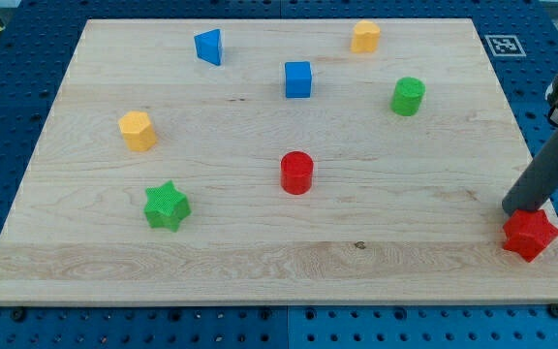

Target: Point at the green circle

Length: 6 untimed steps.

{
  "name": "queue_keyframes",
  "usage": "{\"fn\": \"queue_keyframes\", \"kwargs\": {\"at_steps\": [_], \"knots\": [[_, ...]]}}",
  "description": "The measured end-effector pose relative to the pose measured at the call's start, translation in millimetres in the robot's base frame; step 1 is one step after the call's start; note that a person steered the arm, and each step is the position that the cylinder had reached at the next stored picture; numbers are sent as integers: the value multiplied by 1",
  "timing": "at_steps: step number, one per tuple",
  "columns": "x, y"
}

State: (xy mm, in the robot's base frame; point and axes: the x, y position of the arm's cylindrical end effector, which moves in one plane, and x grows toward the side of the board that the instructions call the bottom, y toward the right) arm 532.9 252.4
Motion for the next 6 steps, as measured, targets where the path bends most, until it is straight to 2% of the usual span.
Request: {"fn": "queue_keyframes", "kwargs": {"at_steps": [1, 2, 3, 5, 6], "knots": [[16, 1], [13, 1], [-28, -20], [-89, -123], [-146, -124]]}}
